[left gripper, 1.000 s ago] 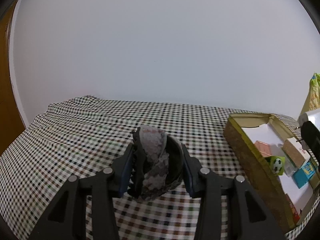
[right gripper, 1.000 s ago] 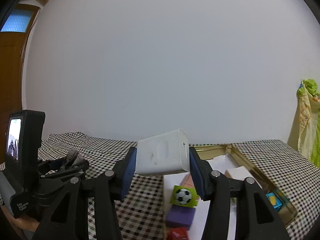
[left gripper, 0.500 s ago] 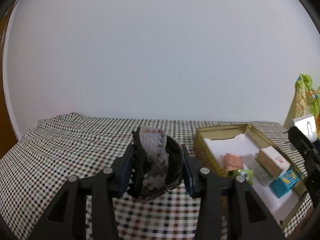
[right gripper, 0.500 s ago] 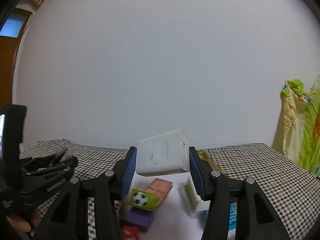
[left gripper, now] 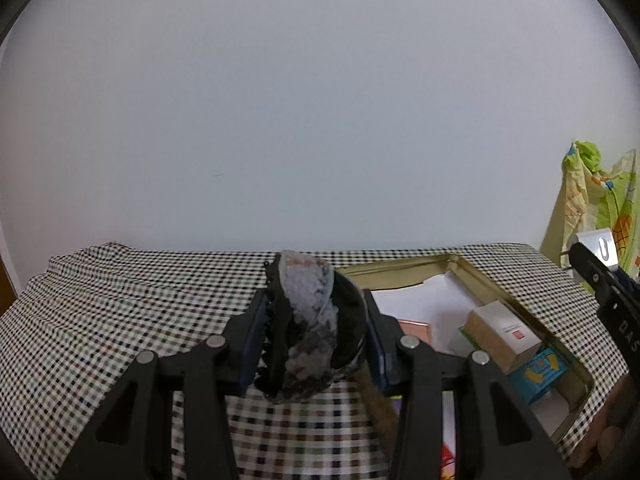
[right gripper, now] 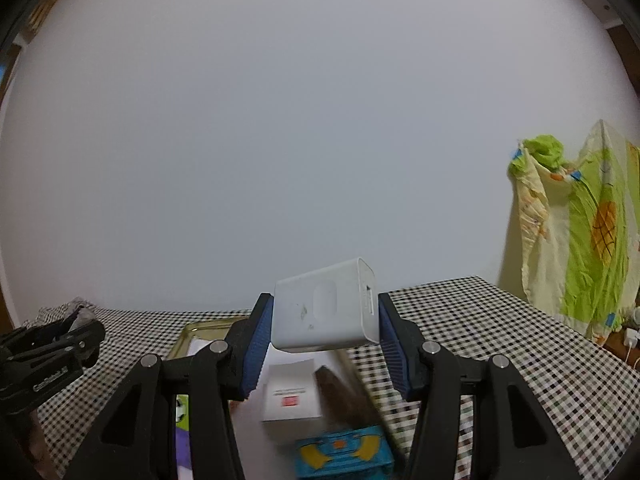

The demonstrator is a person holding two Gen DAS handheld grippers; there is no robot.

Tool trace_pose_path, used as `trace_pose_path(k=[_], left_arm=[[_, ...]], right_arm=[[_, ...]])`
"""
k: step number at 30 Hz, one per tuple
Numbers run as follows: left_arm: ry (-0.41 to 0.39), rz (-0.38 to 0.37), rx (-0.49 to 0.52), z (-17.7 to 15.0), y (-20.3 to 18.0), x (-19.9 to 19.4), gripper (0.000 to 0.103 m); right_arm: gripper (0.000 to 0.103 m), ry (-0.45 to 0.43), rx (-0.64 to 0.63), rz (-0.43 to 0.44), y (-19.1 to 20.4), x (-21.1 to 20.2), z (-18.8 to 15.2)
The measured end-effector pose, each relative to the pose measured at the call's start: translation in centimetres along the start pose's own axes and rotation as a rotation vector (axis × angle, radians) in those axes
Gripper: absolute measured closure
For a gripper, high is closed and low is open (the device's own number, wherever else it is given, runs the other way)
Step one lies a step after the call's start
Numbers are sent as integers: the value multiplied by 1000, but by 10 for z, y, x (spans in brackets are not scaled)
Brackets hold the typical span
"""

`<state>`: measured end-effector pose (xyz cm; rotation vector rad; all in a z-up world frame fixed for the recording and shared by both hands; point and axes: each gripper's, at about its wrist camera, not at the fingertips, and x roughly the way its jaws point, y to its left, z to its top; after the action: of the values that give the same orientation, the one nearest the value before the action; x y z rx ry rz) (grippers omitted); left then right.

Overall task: Organize rigid objects
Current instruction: 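Lower the pouch and charger over the tray beside the white box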

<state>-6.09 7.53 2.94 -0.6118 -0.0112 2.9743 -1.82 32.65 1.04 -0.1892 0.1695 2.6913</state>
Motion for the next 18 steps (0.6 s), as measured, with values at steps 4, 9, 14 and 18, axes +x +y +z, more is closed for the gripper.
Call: trace_pose_path(k=[4,9,14,18], left_arm=[[11,-33,19,-1,-16,3,60],[40,-80,43,-2,-38,6,60],[84,-114,77,-8,-55,12,60],[136,-123,75,-12,-61,16,60]], right_arm=[[49,10,13,-14,-8,-2,8],[49,36,12,-11,-10,4,5],[49,60,1,19,-10,7,2],[49,127,-30,67,-3,18,-4]])
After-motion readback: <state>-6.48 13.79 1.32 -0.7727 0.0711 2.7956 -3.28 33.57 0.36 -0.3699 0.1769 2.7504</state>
